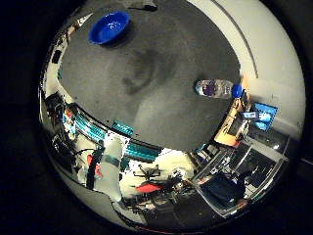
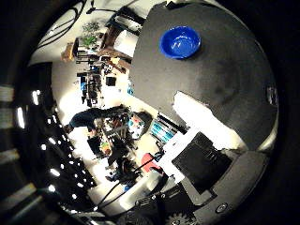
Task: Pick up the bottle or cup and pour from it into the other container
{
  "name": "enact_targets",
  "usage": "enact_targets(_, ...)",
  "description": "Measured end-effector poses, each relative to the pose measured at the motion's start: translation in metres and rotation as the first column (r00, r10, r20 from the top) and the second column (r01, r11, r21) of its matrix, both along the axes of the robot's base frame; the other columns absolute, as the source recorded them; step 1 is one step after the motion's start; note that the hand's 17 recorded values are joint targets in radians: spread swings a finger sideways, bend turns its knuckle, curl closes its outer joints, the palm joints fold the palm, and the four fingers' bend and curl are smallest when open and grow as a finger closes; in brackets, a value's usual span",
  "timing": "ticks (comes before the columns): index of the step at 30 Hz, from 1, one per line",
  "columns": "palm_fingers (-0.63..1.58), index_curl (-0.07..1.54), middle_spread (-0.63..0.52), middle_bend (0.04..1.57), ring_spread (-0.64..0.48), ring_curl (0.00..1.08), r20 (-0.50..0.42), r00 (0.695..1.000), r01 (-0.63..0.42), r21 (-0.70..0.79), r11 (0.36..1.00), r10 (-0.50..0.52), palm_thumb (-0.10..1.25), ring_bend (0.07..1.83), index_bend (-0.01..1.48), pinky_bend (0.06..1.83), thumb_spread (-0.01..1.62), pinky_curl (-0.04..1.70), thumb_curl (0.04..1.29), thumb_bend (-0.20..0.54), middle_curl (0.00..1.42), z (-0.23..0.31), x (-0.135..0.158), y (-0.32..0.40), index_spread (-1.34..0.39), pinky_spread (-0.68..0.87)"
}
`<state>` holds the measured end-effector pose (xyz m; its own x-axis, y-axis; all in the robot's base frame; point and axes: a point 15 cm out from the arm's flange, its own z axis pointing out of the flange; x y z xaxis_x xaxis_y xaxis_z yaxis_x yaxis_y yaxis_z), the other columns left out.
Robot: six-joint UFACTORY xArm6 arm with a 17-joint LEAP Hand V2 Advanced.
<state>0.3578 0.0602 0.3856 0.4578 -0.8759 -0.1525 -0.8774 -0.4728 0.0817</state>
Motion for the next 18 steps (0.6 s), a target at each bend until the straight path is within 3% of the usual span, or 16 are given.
enact_targets(7,0.41,0.35,-0.06,0.20,0.12,0.16,0.004,1.000,-0.006,0.032,0.999,0.006,0.74,0.36,0.18,0.68,1.08,-0.01,0.41,-0.021,0.35,0.003,0.001,0.005,-0.42,0.50)
enact_targets(18,0.39,0.33,-0.06,0.23,0.12,0.18,0.085,0.989,0.100,0.226,0.969,-0.122,0.74,0.38,0.18,0.72,1.08,-0.01,0.42,-0.021,0.35,0.040,0.003,-0.020,-0.41,0.49)
